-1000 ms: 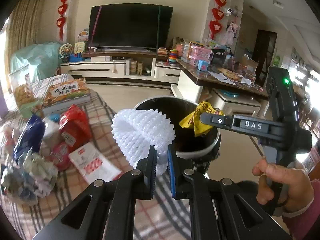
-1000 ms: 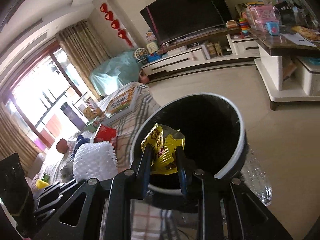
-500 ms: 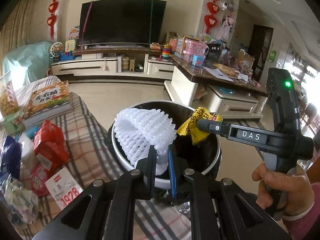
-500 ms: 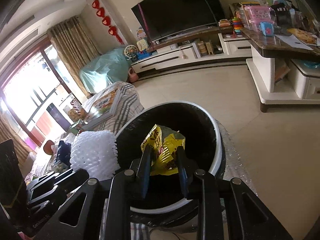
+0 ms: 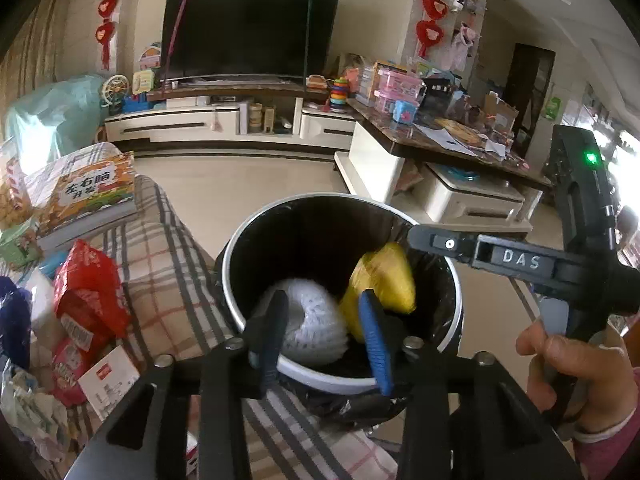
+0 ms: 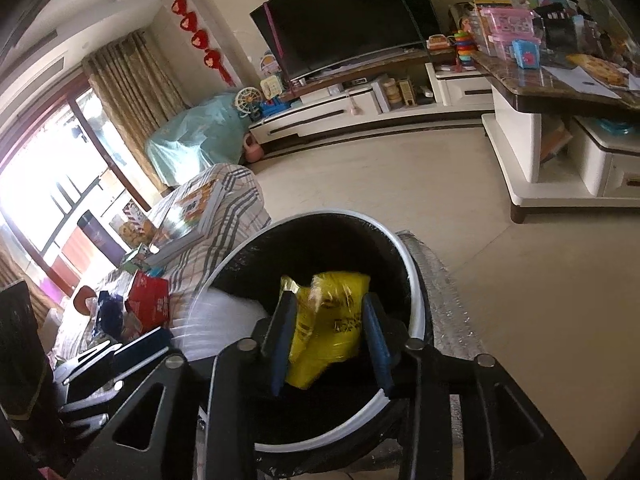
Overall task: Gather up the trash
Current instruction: 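Open both tools to drop the foam net and yellow bag into the bin, then move both open tools back toward the trash on the table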
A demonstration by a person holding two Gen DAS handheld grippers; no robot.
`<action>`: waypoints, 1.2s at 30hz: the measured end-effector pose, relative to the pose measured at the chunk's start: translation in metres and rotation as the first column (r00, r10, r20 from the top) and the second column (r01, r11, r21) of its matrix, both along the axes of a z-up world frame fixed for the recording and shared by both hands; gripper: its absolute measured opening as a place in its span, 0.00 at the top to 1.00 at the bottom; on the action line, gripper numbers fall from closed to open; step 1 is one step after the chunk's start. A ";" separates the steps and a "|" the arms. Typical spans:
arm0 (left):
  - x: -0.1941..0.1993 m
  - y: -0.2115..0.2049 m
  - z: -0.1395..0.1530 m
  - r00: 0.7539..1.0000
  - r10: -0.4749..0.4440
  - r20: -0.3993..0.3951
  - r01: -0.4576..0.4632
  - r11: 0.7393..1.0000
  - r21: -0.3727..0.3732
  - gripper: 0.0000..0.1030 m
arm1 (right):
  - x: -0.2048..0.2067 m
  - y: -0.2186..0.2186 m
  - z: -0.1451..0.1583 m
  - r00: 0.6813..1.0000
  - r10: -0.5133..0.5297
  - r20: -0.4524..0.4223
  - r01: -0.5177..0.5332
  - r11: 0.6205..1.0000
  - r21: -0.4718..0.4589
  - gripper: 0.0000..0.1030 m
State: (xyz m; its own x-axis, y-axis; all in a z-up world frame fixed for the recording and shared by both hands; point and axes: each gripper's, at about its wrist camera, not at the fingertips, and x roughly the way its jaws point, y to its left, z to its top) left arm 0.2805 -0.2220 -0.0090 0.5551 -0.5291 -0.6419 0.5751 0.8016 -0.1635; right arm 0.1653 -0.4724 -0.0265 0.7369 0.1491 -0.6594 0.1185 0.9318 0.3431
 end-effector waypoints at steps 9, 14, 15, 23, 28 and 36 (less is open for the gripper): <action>-0.032 0.031 -0.001 0.998 0.069 -0.012 -0.069 0.997 -0.024 0.46 | -0.021 0.011 0.009 0.999 -0.014 0.049 0.012 0.999 0.031 0.27; -0.058 0.062 -0.004 0.992 0.128 -0.025 -0.128 0.991 -0.039 0.45 | -0.030 0.035 0.011 0.997 0.021 0.068 -0.023 0.999 0.028 0.21; -0.064 0.067 -0.004 0.990 0.138 -0.026 -0.139 0.990 -0.039 0.45 | -0.032 0.042 0.010 0.997 0.033 0.069 -0.035 0.999 0.029 0.21; -0.098 0.109 -0.003 0.971 0.233 -0.047 -0.234 0.971 -0.041 0.45 | -0.042 0.091 0.003 0.991 0.122 0.060 -0.123 0.992 0.020 0.21; -0.117 0.131 0.001 0.958 0.283 -0.053 -0.285 0.958 -0.042 0.45 | -0.042 0.115 0.001 0.984 0.170 0.049 -0.171 0.985 0.015 0.21; -0.149 0.163 0.004 0.928 0.368 -0.054 -0.370 0.928 -0.034 0.45 | -0.042 0.151 -0.007 0.971 0.235 0.031 -0.236 0.972 0.008 0.21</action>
State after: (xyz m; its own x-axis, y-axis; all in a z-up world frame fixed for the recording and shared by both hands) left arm 0.1314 -0.0588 -0.0052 0.6866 -0.3200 -0.6528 0.2308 0.9474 -0.2216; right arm 0.1234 -0.3218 -0.0331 0.6995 0.3283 -0.6347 -0.1144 0.9282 0.3540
